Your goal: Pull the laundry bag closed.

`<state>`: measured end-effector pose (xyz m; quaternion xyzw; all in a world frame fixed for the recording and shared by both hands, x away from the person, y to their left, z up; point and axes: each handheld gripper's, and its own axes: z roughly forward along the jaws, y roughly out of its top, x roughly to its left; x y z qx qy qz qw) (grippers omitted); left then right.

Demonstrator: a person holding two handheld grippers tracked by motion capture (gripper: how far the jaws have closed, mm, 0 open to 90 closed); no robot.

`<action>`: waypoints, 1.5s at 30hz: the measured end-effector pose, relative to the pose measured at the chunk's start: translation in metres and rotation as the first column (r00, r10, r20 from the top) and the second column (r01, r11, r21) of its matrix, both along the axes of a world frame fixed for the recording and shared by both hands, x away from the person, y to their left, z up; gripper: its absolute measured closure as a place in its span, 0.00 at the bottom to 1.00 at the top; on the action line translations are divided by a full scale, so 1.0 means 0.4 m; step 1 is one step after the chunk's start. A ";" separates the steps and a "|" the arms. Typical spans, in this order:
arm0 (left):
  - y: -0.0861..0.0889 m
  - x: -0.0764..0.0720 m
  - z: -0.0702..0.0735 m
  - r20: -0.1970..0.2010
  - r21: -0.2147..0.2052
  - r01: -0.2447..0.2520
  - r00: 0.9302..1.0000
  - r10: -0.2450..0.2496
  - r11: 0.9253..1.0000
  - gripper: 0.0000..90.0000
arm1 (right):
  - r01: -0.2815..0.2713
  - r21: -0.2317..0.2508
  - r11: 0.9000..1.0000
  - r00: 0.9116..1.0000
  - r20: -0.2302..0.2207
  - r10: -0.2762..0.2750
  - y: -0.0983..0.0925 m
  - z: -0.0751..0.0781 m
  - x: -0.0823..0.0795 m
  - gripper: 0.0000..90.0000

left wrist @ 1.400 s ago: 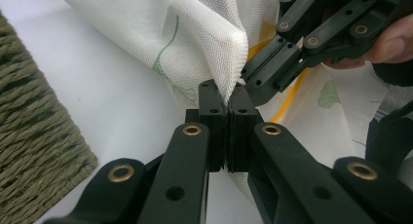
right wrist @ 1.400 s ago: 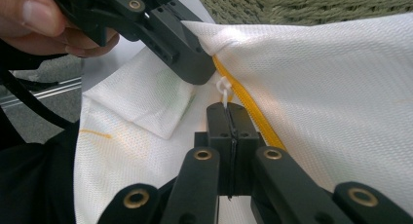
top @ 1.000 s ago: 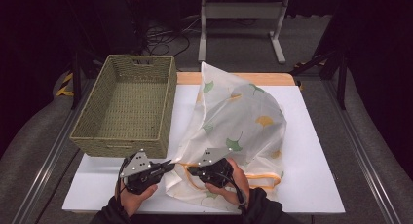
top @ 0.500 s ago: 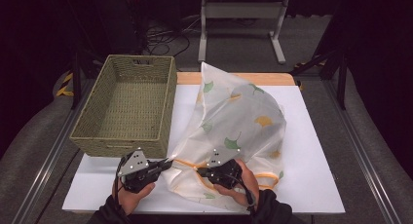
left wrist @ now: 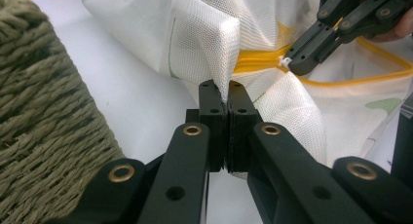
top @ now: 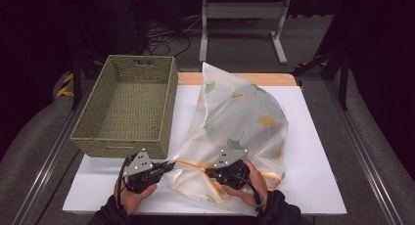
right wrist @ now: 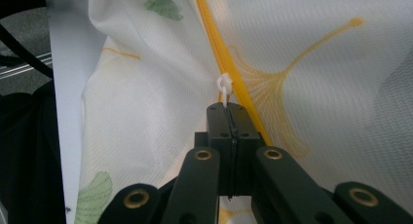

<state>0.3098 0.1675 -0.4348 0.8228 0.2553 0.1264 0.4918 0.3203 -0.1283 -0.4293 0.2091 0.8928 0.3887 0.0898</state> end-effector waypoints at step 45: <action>0.026 -0.001 -0.002 -0.006 0.016 -0.030 1.000 0.030 0.999 0.98 | 0.013 -0.040 0.999 1.000 -0.004 -0.013 -0.076 0.002 -0.023 1.00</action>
